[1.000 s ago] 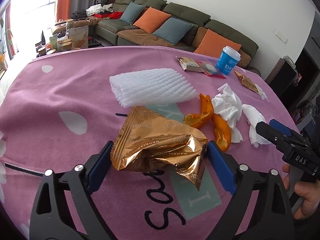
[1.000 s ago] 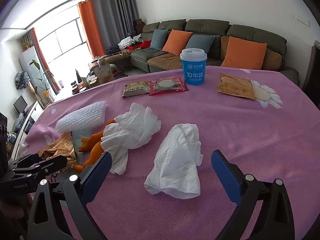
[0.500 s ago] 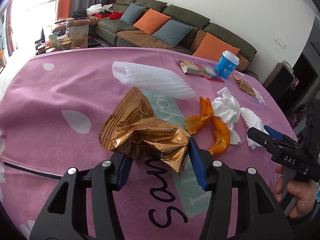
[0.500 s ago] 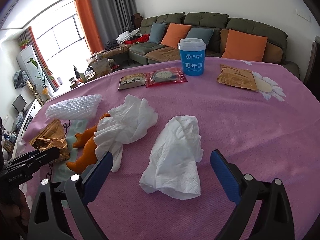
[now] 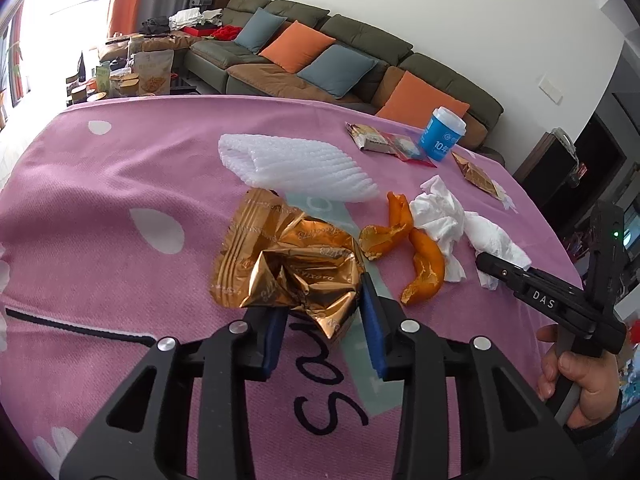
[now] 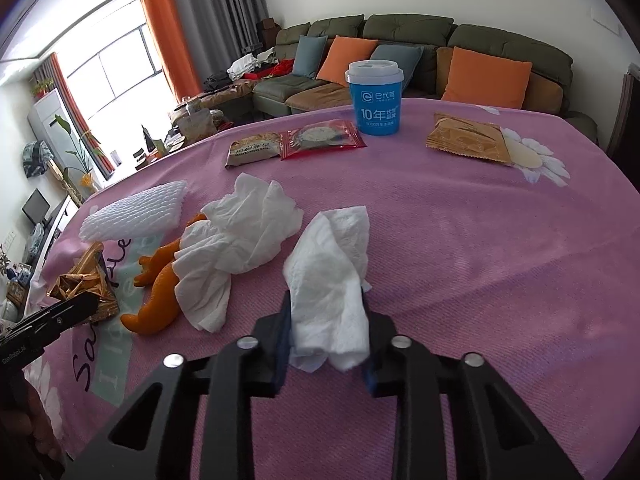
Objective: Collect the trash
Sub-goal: 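Grasp the gold foil bag with the left gripper while the right grasps a white tissue, then carry the foil bag and tissue with both grippers over the teal bin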
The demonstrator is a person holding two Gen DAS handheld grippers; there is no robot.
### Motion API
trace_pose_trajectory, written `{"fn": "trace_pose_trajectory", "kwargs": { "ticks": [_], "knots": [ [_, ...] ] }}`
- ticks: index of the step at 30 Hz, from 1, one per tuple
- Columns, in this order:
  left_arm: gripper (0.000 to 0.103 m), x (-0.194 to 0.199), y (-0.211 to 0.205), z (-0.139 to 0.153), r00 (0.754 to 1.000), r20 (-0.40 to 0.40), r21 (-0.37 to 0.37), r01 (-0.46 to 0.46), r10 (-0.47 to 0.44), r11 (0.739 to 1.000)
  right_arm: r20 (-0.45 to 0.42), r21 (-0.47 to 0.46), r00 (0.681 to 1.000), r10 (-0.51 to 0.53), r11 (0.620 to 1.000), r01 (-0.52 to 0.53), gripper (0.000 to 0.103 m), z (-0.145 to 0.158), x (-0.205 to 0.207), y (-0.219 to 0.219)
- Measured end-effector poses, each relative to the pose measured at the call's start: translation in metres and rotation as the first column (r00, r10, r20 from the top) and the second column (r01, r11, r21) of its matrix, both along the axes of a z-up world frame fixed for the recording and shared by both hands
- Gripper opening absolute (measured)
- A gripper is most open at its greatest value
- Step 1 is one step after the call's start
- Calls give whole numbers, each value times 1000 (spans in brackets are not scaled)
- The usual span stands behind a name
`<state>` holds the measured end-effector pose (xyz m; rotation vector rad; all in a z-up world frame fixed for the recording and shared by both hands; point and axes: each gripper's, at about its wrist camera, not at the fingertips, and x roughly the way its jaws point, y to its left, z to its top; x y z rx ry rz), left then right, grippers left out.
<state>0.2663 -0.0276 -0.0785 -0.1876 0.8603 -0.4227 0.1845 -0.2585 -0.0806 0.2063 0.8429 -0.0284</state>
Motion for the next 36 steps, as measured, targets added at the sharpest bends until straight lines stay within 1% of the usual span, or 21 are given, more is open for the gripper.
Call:
{"fn": "trace_pose_trajectory", "kwargs": {
  "ticks": [1, 3, 9, 14, 20, 22, 25, 27, 32, 33, 34, 36],
  "knots": [
    [34, -2, 1, 1, 1000, 1, -5, 1, -1, 1000, 6, 12, 1000, -1, 1000, 1, 15, 0, -2, -2],
    [34, -7, 3, 1, 1000, 3, -10, 0, 0, 1000, 12, 19, 1000, 0, 1000, 0, 11, 0, -5, -3],
    [33, -23, 8, 8, 1000, 14, -47, 13, -13, 999, 55, 20, 998, 8, 1000, -9, 7, 10, -20, -2],
    [33, -40, 6, 20, 998, 41, -71, 41, -38, 997, 96, 12, 995, 18, 1000, -19, 5, 22, -35, 0],
    [33, -59, 2, 37, 994, 85, -80, 73, -66, 994, 128, 2, 991, 27, 1000, -28, 5, 35, -51, 5],
    [33, -64, 3, 41, 993, 88, -102, 81, -72, 991, 137, 0, 990, 30, 1000, -30, 5, 38, -56, 8],
    [33, -75, 3, 49, 991, 111, -94, 87, -77, 992, 148, 3, 988, 40, 999, -41, 5, 42, -61, 12],
    [33, -82, 6, 55, 989, 119, -119, 99, -85, 988, 159, 1, 986, 49, 999, -50, 5, 46, -66, 16],
    [33, -99, 6, 78, 976, 190, -124, 134, -108, 983, 195, -3, 979, 61, 998, -62, 5, 59, -78, 23],
    [34, -101, 4, 81, 973, 200, -114, 136, -111, 984, 201, -4, 977, 63, 998, -64, 5, 61, -80, 24],
    [34, -101, 3, 83, 973, 200, -111, 135, -111, 985, 207, -6, 976, 66, 998, -66, 5, 64, -82, 26],
    [34, -105, 3, 87, 971, 207, -128, 150, -121, 980, 219, -6, 973, 71, 997, -72, 5, 69, -86, 28]
  ]
}}
